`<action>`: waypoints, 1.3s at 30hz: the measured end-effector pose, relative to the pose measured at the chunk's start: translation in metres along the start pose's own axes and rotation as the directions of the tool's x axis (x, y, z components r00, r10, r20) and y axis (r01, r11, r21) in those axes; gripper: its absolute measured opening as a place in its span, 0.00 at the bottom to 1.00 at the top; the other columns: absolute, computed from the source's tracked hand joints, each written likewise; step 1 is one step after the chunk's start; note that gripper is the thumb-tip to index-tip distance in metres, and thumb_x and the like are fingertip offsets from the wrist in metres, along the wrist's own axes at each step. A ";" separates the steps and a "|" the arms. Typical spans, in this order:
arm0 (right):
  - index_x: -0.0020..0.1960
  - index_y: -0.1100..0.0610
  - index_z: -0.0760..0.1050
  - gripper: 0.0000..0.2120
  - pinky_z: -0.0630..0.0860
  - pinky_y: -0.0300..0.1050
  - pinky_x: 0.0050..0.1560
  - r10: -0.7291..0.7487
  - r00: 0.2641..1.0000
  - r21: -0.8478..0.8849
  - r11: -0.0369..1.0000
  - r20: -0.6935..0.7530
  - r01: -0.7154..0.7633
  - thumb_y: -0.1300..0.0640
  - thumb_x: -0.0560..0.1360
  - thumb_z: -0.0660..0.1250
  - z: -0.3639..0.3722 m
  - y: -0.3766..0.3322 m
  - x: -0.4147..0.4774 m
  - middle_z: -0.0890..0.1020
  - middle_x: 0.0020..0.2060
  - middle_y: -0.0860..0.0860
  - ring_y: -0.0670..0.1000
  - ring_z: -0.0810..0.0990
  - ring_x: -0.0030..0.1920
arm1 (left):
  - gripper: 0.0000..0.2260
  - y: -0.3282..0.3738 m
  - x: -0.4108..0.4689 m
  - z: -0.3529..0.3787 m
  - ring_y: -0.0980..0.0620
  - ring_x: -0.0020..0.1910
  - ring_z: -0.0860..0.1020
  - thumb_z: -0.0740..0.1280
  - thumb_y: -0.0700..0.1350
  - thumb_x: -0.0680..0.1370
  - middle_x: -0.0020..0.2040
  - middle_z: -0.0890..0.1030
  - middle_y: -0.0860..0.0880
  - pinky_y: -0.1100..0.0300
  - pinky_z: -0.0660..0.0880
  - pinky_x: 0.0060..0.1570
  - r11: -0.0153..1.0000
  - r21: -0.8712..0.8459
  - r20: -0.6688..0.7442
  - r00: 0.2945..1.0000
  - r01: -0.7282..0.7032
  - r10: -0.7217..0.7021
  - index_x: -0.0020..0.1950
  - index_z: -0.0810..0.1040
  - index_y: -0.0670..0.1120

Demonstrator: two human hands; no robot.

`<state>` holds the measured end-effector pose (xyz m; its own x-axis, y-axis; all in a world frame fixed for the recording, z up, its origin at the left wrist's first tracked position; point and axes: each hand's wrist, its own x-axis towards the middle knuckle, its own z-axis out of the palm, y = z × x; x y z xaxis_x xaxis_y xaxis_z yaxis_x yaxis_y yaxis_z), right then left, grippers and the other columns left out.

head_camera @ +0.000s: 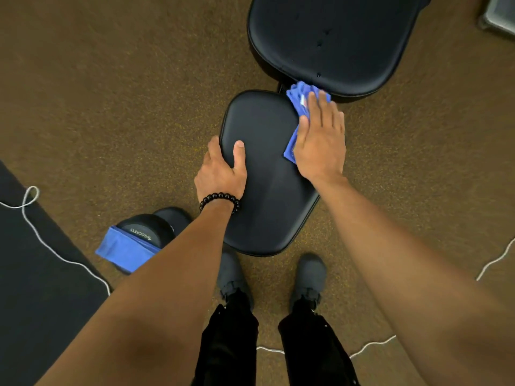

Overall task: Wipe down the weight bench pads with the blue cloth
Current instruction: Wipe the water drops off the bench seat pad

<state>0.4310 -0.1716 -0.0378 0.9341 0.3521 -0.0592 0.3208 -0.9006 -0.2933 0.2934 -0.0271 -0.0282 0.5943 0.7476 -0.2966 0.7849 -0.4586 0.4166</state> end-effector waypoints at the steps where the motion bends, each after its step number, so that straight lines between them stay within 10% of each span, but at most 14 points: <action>1: 0.81 0.57 0.61 0.25 0.59 0.54 0.78 0.071 0.997 0.044 0.997 -0.043 -0.069 0.50 0.86 0.47 0.001 0.003 -0.008 0.66 0.78 0.57 0.58 0.65 0.77 | 0.31 0.000 0.000 0.000 0.39 0.62 0.79 0.51 0.66 0.83 0.67 0.79 0.44 0.44 0.73 0.59 1.000 -0.001 -0.002 1.000 -0.002 0.002 0.78 0.63 0.48; 5: 0.78 0.61 0.64 0.24 0.67 0.51 0.69 0.505 0.855 0.445 0.797 -0.117 -0.409 0.52 0.86 0.52 0.003 0.001 -0.048 0.72 0.72 0.62 0.62 0.72 0.70 | 0.30 -0.001 -0.002 0.001 0.39 0.60 0.80 0.51 0.66 0.83 0.64 0.80 0.44 0.45 0.73 0.57 1.000 0.006 -0.011 1.000 -0.012 0.012 0.77 0.64 0.48; 10: 0.67 0.64 0.72 0.21 0.62 0.42 0.45 0.772 0.619 0.662 0.390 0.144 -0.640 0.49 0.86 0.53 -0.001 -0.038 -0.120 0.80 0.60 0.63 0.65 0.79 0.59 | 0.30 -0.002 -0.001 0.000 0.39 0.59 0.80 0.52 0.66 0.83 0.63 0.81 0.43 0.45 0.74 0.57 0.999 0.000 -0.029 0.999 -0.032 0.032 0.76 0.64 0.47; 18: 0.63 0.61 0.72 0.19 0.68 0.46 0.46 0.688 0.559 0.456 0.357 0.462 -0.815 0.47 0.86 0.55 -0.013 -0.067 -0.230 0.82 0.56 0.63 0.65 0.80 0.57 | 0.31 -0.003 0.000 -0.001 0.37 0.64 0.78 0.51 0.67 0.82 0.68 0.78 0.42 0.43 0.73 0.61 1.000 -0.024 0.043 0.999 -0.004 0.005 0.77 0.63 0.47; 24: 0.59 0.60 0.78 0.24 0.74 0.48 0.54 0.647 0.384 0.215 0.327 0.659 -0.920 0.40 0.82 0.59 -0.033 -0.044 -0.218 0.82 0.54 0.57 0.59 0.80 0.55 | 0.36 -0.031 -0.023 -0.024 0.50 0.74 0.72 0.57 0.71 0.78 0.78 0.69 0.49 0.42 0.68 0.73 0.915 -0.373 -0.016 0.985 0.154 -0.172 0.81 0.61 0.51; 31: 0.52 0.53 0.79 0.19 0.83 0.46 0.38 0.560 0.342 0.332 0.123 0.755 -0.935 0.38 0.75 0.70 -0.040 -0.064 -0.214 0.85 0.49 0.50 0.52 0.86 0.39 | 0.32 -0.059 -0.174 -0.046 0.57 0.49 0.81 0.75 0.68 0.70 0.55 0.82 0.51 0.53 0.79 0.55 0.582 -0.618 0.207 0.823 0.529 -0.529 0.67 0.72 0.54; 35: 0.53 0.52 0.80 0.15 0.85 0.48 0.39 0.439 0.401 0.345 0.205 0.804 -0.916 0.40 0.76 0.71 -0.045 -0.068 -0.217 0.86 0.48 0.50 0.55 0.88 0.38 | 0.36 -0.054 -0.199 -0.023 0.54 0.49 0.85 0.80 0.64 0.66 0.53 0.85 0.51 0.53 0.82 0.48 0.318 -0.673 0.506 0.729 0.668 -0.462 0.68 0.72 0.50; 39: 0.56 0.51 0.79 0.22 0.85 0.52 0.43 0.360 0.451 0.196 0.562 0.816 -0.804 0.34 0.77 0.63 -0.056 -0.058 -0.218 0.85 0.48 0.52 0.56 0.87 0.43 | 0.16 -0.061 -0.182 -0.011 0.51 0.45 0.84 0.80 0.44 0.72 0.48 0.86 0.46 0.55 0.82 0.48 0.369 -0.737 0.369 0.794 0.567 -0.483 0.56 0.80 0.47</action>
<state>0.2174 -0.2100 0.0458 0.4095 0.0424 -0.9113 -0.6010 -0.7390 -0.3045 0.1353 -0.1299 0.0101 0.1577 0.6379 -0.7538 0.4972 0.6083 0.6187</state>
